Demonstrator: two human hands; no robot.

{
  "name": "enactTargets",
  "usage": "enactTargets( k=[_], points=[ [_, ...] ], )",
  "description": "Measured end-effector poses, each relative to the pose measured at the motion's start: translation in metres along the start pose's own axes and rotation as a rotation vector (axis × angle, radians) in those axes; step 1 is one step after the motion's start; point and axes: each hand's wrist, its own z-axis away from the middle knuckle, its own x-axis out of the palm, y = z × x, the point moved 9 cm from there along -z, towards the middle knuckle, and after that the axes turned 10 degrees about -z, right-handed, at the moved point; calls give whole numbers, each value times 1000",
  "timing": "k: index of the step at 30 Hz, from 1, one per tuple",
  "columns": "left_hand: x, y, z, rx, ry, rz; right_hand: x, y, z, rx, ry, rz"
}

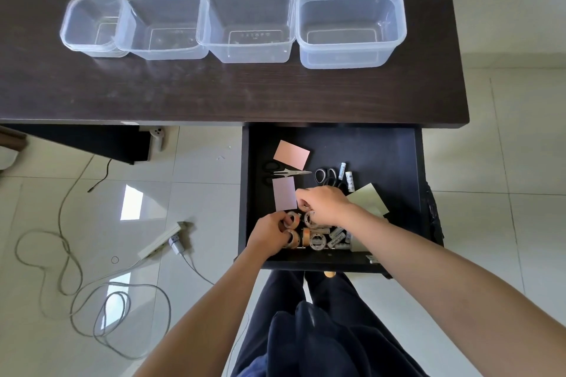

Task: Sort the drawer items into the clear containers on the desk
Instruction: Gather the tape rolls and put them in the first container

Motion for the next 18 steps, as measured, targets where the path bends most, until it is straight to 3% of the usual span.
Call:
enactTargets(
  k=[5,11,14,18],
  points=[
    [-1,-1,1,-3,12,-12,-15,7,12,49,122,-303],
    [8,7,-5,38,-75,-190,-31,22,42,76,299,-649],
    [9,14,-8,80,-90,-284,-19,29,52,86,283,-666],
    [9,20,-10,100,-83,-328,-7,27,50,82,282,-489]
  ],
)
